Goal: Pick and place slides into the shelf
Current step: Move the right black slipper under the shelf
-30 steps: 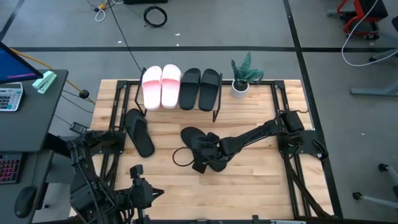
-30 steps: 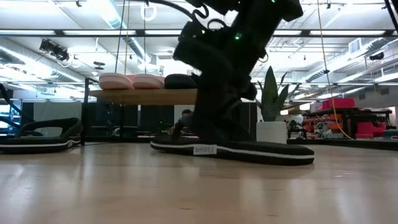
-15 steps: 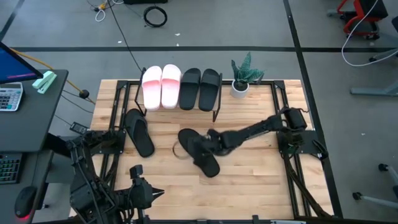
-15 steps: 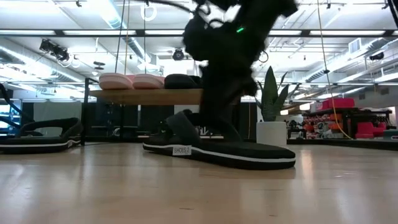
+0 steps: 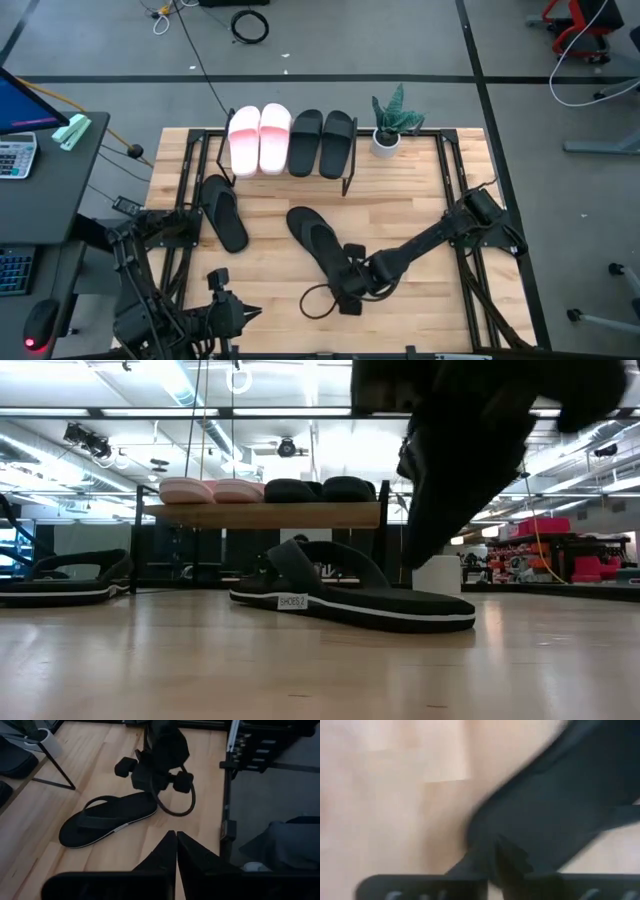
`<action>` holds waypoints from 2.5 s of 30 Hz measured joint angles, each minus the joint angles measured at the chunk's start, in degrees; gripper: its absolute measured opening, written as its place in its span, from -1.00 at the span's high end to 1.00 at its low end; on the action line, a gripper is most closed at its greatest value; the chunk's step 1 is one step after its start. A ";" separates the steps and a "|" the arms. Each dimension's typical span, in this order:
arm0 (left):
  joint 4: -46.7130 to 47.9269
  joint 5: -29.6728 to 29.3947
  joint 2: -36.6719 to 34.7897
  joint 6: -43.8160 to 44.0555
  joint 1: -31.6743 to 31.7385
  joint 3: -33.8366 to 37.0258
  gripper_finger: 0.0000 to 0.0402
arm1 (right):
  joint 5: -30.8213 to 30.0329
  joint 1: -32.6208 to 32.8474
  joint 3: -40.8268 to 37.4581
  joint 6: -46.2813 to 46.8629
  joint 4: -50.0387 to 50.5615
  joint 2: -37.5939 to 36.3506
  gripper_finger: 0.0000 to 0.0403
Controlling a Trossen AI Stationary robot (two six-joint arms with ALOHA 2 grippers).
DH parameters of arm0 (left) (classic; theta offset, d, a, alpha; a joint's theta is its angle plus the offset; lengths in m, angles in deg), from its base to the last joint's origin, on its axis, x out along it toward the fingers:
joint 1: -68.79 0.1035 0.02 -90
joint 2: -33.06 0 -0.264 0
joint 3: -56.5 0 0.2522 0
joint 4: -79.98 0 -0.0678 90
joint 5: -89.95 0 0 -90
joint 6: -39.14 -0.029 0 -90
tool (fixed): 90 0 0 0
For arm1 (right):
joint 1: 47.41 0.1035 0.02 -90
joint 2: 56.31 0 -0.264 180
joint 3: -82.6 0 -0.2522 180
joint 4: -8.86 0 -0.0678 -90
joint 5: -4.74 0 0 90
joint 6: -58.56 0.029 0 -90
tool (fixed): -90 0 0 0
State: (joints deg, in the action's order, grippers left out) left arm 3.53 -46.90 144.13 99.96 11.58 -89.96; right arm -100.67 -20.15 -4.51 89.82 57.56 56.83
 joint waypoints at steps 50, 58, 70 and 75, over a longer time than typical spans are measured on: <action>-1.75 0.35 0.01 2.10 -0.31 1.13 0.95 | -26.61 -8.41 -13.03 26.56 -16.25 0.23 0.98; -1.73 0.38 0.26 3.05 -0.44 1.13 0.93 | -24.82 -4.33 -13.09 25.87 -16.73 -0.39 0.99; -2.58 0.40 1.42 3.09 -0.88 1.09 0.97 | -21.80 -6.95 -18.70 26.51 -24.39 -0.50 0.99; -2.59 0.44 1.49 3.03 -0.94 1.09 0.93 | -19.59 -7.13 -19.52 22.54 -33.62 -0.28 0.99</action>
State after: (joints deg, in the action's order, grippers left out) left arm 0.94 -46.46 145.62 102.99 10.64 -88.87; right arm -120.25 -27.28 -24.03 112.36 23.95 56.55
